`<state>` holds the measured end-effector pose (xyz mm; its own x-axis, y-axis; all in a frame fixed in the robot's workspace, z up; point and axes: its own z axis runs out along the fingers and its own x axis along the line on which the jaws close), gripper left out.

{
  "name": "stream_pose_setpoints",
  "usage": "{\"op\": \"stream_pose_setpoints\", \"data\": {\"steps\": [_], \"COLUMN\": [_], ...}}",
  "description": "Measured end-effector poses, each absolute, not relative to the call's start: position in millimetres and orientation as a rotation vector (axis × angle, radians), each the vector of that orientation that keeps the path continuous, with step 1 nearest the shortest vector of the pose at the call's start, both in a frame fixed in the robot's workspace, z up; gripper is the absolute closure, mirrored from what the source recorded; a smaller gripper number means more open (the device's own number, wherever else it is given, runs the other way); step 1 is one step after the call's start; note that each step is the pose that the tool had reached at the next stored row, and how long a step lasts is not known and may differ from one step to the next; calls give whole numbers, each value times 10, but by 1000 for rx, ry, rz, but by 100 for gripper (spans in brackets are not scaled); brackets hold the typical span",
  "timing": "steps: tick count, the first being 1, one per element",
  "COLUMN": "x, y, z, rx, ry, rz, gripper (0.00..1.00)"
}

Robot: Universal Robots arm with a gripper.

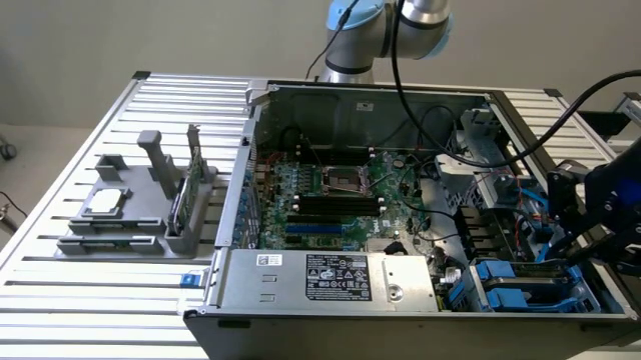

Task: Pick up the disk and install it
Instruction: 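Insert the first disk wire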

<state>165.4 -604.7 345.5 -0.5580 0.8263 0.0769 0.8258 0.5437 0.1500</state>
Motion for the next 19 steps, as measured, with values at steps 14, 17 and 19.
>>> {"op": "stream_pose_setpoints", "data": {"steps": [14, 17, 19], "x": [1708, 1731, 1743], "y": [-6091, -6091, -6091], "z": [3420, 3407, 3401], "rx": [1501, 1506, 1510], "ry": [2774, 2779, 2782], "rz": [280, 284, 286], "gripper": [75, 75, 75]}}
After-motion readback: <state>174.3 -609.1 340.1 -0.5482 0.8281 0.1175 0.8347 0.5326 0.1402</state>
